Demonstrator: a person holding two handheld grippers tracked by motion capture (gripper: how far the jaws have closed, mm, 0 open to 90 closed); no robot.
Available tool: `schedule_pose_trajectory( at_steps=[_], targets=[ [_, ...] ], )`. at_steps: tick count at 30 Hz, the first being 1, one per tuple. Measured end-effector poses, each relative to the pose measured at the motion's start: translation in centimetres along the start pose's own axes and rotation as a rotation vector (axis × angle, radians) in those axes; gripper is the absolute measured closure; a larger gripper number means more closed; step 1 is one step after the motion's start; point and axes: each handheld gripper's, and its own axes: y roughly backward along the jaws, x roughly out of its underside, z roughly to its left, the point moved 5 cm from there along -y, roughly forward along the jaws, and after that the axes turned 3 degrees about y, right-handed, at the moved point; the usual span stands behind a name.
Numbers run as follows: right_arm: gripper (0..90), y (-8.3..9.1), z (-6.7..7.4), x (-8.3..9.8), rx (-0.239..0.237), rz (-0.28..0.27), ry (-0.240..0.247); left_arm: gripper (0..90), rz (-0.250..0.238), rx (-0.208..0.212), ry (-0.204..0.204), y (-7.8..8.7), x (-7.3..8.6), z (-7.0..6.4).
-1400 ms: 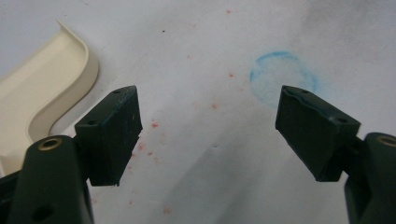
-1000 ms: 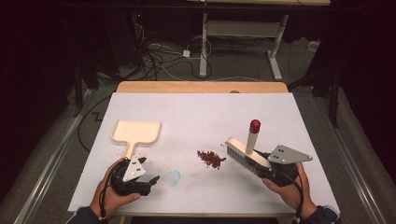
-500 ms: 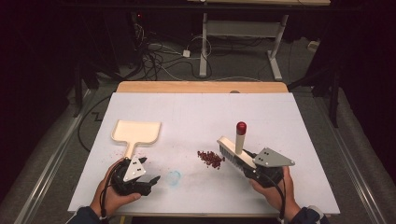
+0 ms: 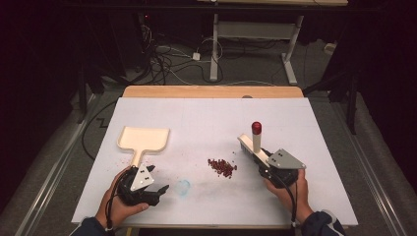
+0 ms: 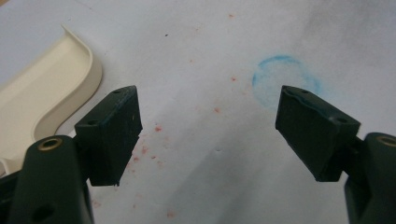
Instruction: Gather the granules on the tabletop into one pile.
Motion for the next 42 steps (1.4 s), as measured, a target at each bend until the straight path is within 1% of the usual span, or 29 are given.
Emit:
schedule_pose_trajectory(
  at_steps=[2,3,4,7,10,14,16,18,21,23,25,26,29,33,35,37,38,41,42],
  targets=[
    [67.6,-1.0,0.4,-0.3,0.007,0.004,0.008,21.8,-0.001,0.0,-0.004,0.0,0.0,0.0],
    [67.6,-1.4,0.7,-0.4,0.002,0.007,0.014,21.8,-0.001,0.001,-0.002,0.0,0.0,0.0],
    [67.6,-1.8,1.2,-0.6,-0.01,0.005,0.014,21.8,-0.002,0.002,0.002,0.0,0.0,0.1],
    [67.5,-2.4,3.0,-1.2,-0.026,0.013,0.052,21.8,0.001,0.001,0.002,-0.1,0.1,0.1],
    [67.5,-2.4,4.4,-1.8,-0.039,0.008,0.062,21.8,-0.004,0.002,0.002,0.0,0.1,0.1],
    [67.6,-2.3,5.4,-2.4,-0.067,-0.003,0.056,21.8,-0.005,0.001,0.003,0.1,0.1,0.1],
    [67.6,-2.1,5.6,-2.6,-0.051,0.002,0.07,21.8,-0.005,0.001,0.001,0.1,0.0,0.1],
    [67.6,-1.8,5.2,-2.7,-0.05,-0.009,0.056,21.7,-0.006,0.002,0.003,0.1,0.0,0.1],
    [67.5,-1.3,4.3,-2.9,-0.033,-0.021,0.034,21.7,-0.005,0.001,0.003,0.0,0.0,0.1],
    [67.5,-1.1,3.8,-2.8,-0.028,-0.025,0.02,21.8,-0.003,0.001,0.002,0.0,0.0,0.1],
    [67.5,-0.8,3.3,-2.7,-0.03,-0.024,0.016,21.8,-0.006,0.002,0.0,0.0,-0.1,0.1],
    [67.5,-0.5,3.0,-2.6,-0.023,-0.028,0.009,21.8,-0.007,0.001,0.0,0.0,-0.1,0.1],
    [67.5,0.5,1.6,-2.5,-0.012,-0.044,-0.013,21.8,-0.006,0.0,0.002,0.0,0.0,0.2],
    [67.4,2.4,0.0,-2.1,-0.036,-0.054,-0.037,21.8,-0.009,-0.005,0.001,0.1,0.0,0.2],
    [67.4,3.5,-0.8,-1.8,-0.054,-0.056,-0.043,21.7,-0.016,-0.013,-0.005,0.3,0.0,0.3],
    [67.5,4.7,-1.5,-1.5,-0.09,-0.058,-0.063,21.7,-0.019,-0.018,-0.001,0.4,0.0,0.4],
    [67.4,5.4,-1.7,-1.3,-0.116,-0.055,-0.07,21.7,-0.02,-0.021,-0.001,0.5,0.0,0.5],
    [67.4,7.4,-2.2,-0.7,-0.184,-0.05,-0.067,21.8,-0.025,-0.028,0.003,0.6,0.0,0.6],
    [67.4,8.1,-2.3,-0.4,-0.218,-0.045,-0.069,21.7,-0.025,-0.028,0.004,0.6,0.0,0.6]
  ],
)
